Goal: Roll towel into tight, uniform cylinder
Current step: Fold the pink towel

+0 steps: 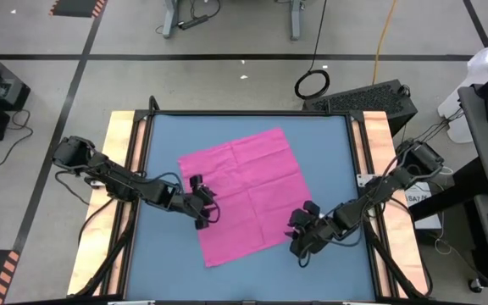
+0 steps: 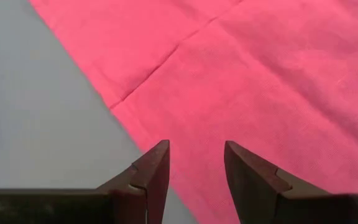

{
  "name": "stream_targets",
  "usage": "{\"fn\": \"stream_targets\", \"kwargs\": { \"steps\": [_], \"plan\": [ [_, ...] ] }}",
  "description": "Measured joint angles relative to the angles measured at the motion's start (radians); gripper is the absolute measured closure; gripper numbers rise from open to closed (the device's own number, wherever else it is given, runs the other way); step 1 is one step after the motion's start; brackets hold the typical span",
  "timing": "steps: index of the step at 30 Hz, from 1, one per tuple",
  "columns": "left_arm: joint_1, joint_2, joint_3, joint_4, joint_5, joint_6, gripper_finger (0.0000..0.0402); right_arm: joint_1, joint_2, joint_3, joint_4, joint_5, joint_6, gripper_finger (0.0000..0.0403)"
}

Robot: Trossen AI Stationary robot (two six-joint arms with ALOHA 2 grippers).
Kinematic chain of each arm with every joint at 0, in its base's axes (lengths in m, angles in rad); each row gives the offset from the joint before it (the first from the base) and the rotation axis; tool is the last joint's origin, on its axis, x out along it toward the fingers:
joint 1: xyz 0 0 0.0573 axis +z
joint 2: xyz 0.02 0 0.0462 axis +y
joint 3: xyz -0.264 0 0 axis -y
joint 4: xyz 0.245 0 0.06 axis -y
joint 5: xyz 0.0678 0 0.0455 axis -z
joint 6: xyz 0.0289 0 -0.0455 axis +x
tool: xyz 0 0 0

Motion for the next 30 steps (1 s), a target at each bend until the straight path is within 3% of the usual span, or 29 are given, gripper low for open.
{"fn": "stream_targets", "kwargs": {
  "steps": [18,22,30],
  "plan": [
    [0.0,0.0,0.0,0.025,-0.003,0.002,0.0185,-0.098,0.0,0.0,-0.001,-0.005,-0.095,0.0259],
    [0.001,0.0,0.0,0.025,-0.043,0.003,0.0185,-0.124,0.0,0.0,-0.001,-0.003,-0.155,0.0259],
    [0.005,0.014,0.0,0.039,-0.164,0.014,0.0185,-0.188,0.0,0.0,-0.115,0.177,-0.193,0.0259]
  ]
}}
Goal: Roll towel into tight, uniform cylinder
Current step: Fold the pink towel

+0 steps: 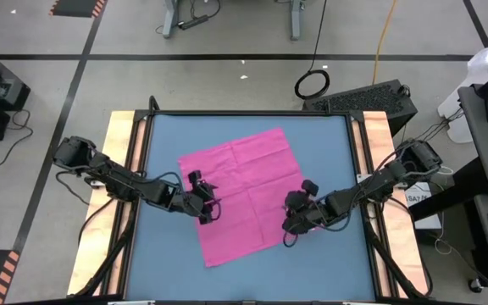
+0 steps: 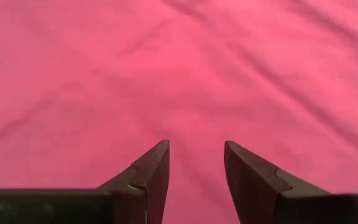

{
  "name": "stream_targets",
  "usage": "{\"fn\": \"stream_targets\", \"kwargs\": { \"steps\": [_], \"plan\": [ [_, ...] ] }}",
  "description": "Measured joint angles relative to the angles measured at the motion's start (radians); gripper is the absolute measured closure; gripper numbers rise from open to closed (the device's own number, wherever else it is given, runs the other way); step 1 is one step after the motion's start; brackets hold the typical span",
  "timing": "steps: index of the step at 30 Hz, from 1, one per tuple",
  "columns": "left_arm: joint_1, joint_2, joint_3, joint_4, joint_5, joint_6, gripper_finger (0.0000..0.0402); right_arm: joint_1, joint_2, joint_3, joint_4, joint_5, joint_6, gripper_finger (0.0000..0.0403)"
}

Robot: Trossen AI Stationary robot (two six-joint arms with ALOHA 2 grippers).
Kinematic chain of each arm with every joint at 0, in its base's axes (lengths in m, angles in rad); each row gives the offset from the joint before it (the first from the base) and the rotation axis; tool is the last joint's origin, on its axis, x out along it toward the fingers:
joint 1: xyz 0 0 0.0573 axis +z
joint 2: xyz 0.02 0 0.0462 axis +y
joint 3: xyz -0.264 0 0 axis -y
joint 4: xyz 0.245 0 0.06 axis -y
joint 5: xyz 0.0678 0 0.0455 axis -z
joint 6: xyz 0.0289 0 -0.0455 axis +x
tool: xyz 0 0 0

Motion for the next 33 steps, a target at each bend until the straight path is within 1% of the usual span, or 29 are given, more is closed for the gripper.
{"fn": "stream_targets", "kwargs": {
  "steps": [4,10,14,20,23,25,27,29,30,33],
  "plan": [
    [0.024,0.015,0.0,-0.002,-0.019,0.007,0.0185,-0.07,0.0,0.0,-0.044,0.022,-0.018,0.0259],
    [0.091,0.014,-0.005,0.02,-0.016,0.036,0.0185,-0.176,0.0,0.0,-0.01,0.041,-0.186,0.0259],
    [0.136,0.014,-0.005,0.065,0.029,0.057,0.0185,-0.238,0.0,0.0,0.014,0.083,-0.282,0.0259],
    [0.182,0.014,-0.005,0.064,0.032,0.051,0.0185,-0.318,0.0,0.0,0.115,0.078,-0.446,0.0259],
    [0.212,0.014,-0.008,0.04,-0.001,-0.037,0.0185,-0.354,0.0,0.0,0.142,0.076,-0.527,0.0259],
    [0.237,0.014,-0.009,-0.016,-0.059,-0.154,0.0185,-0.394,0.0,0.004,0.141,0.078,-0.582,0.0259],
    [0.268,0.014,-0.009,-0.083,-0.098,-0.299,0.0185,-0.453,0.0,0.032,0.102,0.062,-0.598,0.026],
    [0.298,0.014,-0.01,-0.134,-0.096,-0.409,0.0185,-0.518,0.0,0.068,0.076,0.018,-0.638,0.0263],
    [0.31,0.014,-0.01,-0.155,-0.086,-0.438,0.0185,-0.552,0.0,0.085,0.057,-0.015,-0.67,0.0265],
    [0.331,0.014,-0.01,-0.177,-0.038,-0.465,0.0185,-0.66,0.0,0.139,0.045,-0.139,-0.766,0.027]
  ]
}}
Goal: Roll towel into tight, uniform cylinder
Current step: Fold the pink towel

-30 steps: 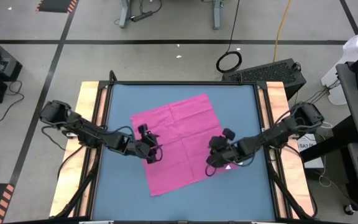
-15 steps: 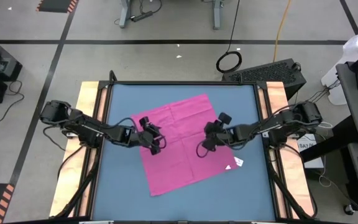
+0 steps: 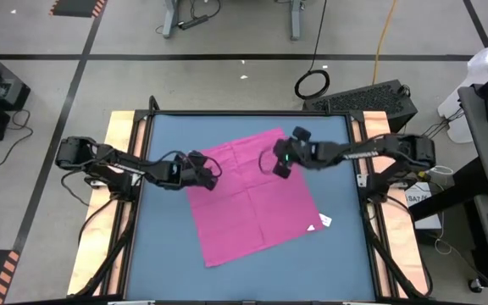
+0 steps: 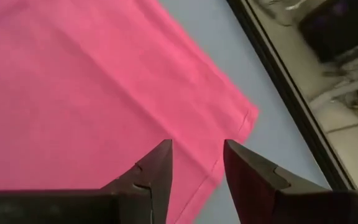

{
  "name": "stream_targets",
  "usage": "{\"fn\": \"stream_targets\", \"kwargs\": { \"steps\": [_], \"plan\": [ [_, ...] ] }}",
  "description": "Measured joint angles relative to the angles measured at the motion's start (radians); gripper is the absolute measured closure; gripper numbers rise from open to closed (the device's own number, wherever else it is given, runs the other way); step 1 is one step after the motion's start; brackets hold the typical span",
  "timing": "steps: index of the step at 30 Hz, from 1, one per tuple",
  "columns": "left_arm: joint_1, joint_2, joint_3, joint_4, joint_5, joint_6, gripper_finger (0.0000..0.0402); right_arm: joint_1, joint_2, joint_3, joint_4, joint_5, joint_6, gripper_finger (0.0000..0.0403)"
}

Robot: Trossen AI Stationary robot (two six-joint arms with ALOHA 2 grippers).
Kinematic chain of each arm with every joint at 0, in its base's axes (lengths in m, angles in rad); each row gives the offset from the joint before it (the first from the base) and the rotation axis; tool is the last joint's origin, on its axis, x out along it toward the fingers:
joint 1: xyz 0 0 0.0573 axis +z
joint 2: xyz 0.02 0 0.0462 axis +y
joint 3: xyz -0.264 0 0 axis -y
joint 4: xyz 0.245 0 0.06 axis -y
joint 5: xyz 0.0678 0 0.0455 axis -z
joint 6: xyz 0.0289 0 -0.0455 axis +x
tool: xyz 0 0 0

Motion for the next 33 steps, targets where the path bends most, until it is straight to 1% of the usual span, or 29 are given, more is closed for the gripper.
{"fn": "stream_targets", "kwargs": {
  "steps": [3,5,6,7,11,14,16,18,20,24,27,31,33],
  "plan": [
    [0.008,0.0,0.0,-0.002,0.038,0.0,0.0185,-0.126,0.0,0.046,0.001,-0.201,-0.076,0.0274],
    [0.008,0.0,0.0,-0.004,0.039,0.006,0.0185,-0.214,0.0,0.067,-0.002,-0.334,-0.097,0.0277],
    [0.008,0.0,0.0,-0.009,0.04,0.014,0.0185,-0.254,0.0,0.076,0.0,-0.381,-0.095,0.0277],
    [0.008,0.0,0.0,-0.014,0.041,0.035,0.0185,-0.293,0.0,0.082,0.0,-0.405,-0.079,0.0277],
    [0.006,0.0,0.0,-0.038,0.043,0.12,0.0185,-0.404,0.0,0.092,-0.026,-0.427,0.044,0.0277],
    [0.006,0.0,0.0,-0.036,0.043,0.132,0.0185,-0.43,0.003,0.094,-0.018,-0.488,0.045,0.0277],
    [0.009,0.0,0.0,-0.036,0.039,0.128,0.0185,-0.431,0.011,0.094,-0.006,-0.501,0.03,0.0277],
    [0.016,0.0,0.0,-0.042,0.018,0.092,0.0185,-0.432,0.031,0.094,0.018,-0.498,0.02,0.0277],
    [0.038,0.0,0.0,-0.081,0.007,0.02,0.0185,-0.432,0.065,0.095,0.029,-0.498,0.016,0.0277],
    [0.087,-0.009,0.0,-0.185,0.03,-0.095,0.0185,-0.439,0.152,0.11,0.039,-0.498,0.011,0.0277],
    [0.102,-0.012,0.0,-0.248,0.067,-0.132,0.0185,-0.445,0.224,0.172,0.007,-0.497,0.016,0.0277],
    [0.106,-0.019,0.0,-0.286,0.115,-0.178,0.0185,-0.445,0.323,0.293,-0.093,-0.49,0.013,0.0277],
    [0.106,-0.025,0.0,-0.291,0.119,-0.186,0.0185,-0.445,0.362,0.34,-0.131,-0.489,0.006,0.0277]
  ]
}}
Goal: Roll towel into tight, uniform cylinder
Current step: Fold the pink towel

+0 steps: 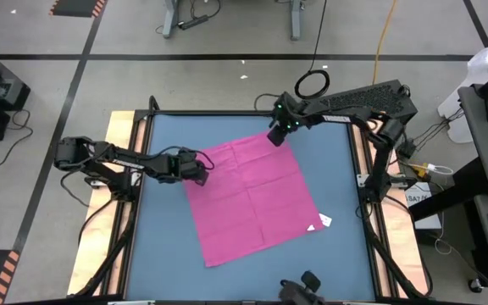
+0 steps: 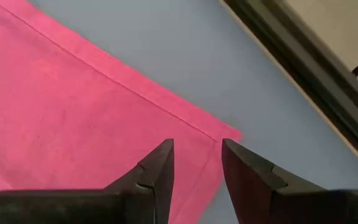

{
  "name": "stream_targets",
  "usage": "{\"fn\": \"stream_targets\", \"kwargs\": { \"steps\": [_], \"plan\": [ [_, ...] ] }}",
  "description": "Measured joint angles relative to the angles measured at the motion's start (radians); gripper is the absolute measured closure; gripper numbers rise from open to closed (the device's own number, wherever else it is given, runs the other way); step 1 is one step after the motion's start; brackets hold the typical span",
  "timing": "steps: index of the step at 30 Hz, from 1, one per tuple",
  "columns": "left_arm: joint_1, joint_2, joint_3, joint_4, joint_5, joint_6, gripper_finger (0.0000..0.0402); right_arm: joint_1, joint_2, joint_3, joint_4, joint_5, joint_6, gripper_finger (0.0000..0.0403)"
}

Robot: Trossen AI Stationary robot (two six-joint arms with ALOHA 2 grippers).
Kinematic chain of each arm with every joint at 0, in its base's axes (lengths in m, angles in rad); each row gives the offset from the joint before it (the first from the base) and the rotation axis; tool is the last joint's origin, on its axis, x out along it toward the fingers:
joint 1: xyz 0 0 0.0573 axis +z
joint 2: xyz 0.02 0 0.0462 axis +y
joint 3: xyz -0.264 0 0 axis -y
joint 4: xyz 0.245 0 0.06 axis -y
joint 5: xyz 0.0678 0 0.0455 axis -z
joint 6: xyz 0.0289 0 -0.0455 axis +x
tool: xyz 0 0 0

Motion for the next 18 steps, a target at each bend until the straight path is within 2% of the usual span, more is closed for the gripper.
{"fn": "stream_targets", "kwargs": {
  "steps": [8,18],
  "plan": [
    [0.0,-0.004,0.0,-0.06,0.003,0.001,0.0185,-0.027,0.082,0.06,-0.023,0.002,-0.015,0.0277],
    [0.0,-0.003,0.0,-0.102,0.003,0.008,0.0185,-0.033,0.09,0.06,-0.031,0.004,-0.015,0.0277]
  ]
}}
